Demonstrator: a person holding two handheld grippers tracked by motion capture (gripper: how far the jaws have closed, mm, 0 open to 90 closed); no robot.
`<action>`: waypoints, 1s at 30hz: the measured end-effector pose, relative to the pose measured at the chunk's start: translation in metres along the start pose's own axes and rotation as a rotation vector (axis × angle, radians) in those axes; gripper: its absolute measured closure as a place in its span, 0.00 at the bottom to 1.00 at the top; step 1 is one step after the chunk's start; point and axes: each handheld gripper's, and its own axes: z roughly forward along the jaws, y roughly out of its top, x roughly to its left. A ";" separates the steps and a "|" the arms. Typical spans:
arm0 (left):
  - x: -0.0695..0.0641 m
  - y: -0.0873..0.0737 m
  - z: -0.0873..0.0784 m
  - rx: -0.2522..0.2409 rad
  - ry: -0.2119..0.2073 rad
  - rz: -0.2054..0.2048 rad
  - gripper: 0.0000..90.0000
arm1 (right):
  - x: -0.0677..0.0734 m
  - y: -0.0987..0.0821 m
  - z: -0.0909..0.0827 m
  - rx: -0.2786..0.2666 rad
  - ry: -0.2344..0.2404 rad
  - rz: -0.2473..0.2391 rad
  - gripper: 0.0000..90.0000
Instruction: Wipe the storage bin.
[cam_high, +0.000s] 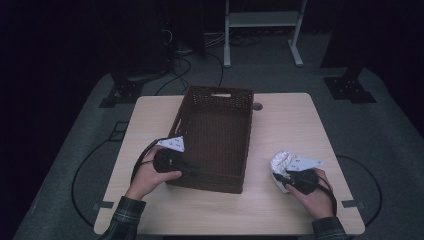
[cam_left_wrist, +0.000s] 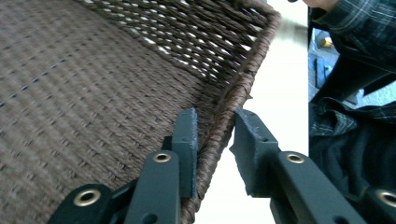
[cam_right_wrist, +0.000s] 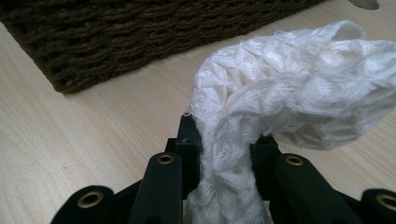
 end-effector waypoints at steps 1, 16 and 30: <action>-0.002 0.002 0.003 0.005 -0.005 0.009 0.80 | 0.000 0.000 0.000 -0.001 -0.001 0.000 0.79; -0.018 0.045 0.045 0.069 -0.018 0.062 0.89 | 0.000 0.000 0.000 0.004 -0.007 0.001 0.79; -0.022 0.067 0.063 0.034 -0.015 0.053 0.84 | 0.000 -0.001 -0.001 0.006 -0.009 0.011 0.79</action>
